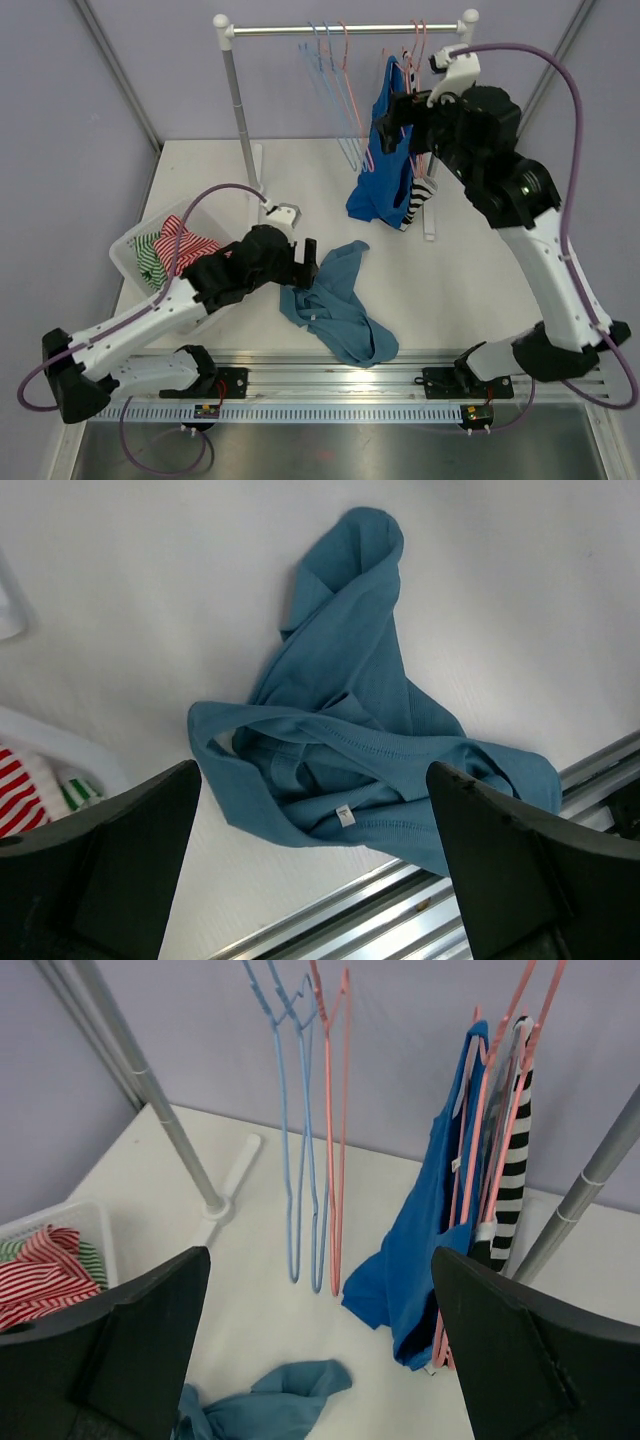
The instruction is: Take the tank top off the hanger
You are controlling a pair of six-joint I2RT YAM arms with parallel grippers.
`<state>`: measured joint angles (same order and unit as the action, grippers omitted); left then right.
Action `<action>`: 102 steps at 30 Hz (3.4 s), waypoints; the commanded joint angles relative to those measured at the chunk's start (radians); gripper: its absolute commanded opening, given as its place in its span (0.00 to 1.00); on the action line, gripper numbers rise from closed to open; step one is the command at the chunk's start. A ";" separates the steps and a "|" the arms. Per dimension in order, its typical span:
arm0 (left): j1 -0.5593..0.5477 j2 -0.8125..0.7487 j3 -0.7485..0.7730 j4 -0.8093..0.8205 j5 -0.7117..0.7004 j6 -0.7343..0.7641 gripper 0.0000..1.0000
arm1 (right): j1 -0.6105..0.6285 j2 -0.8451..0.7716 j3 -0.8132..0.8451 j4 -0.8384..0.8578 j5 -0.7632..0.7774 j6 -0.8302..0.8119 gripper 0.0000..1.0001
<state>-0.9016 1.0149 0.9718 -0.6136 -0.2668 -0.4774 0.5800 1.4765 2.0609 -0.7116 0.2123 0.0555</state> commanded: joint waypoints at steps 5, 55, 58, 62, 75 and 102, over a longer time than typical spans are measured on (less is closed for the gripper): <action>-0.060 0.295 0.028 0.210 0.127 0.013 0.99 | -0.002 -0.339 -0.333 0.093 -0.246 0.020 1.00; 0.749 0.042 0.380 -0.344 -0.140 0.095 0.00 | -0.002 -0.495 -0.558 0.222 -0.352 0.061 0.99; 0.834 0.031 0.237 -0.269 -0.074 0.082 0.00 | -0.002 -0.486 -0.538 0.222 -0.356 0.061 0.99; 0.957 0.115 0.058 -0.167 0.110 0.089 0.00 | -0.002 -0.484 -0.547 0.245 -0.364 0.064 0.99; 1.084 0.131 0.068 -0.183 0.132 0.068 0.63 | -0.005 -0.225 -0.274 0.095 0.034 0.078 1.00; 0.777 -0.490 -0.077 -0.106 0.046 0.143 0.99 | -0.166 0.399 0.400 -0.146 0.065 -0.078 0.63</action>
<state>-0.1184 0.5205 0.8932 -0.7692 -0.2134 -0.3561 0.4179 1.8458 2.4287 -0.8654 0.2226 0.0376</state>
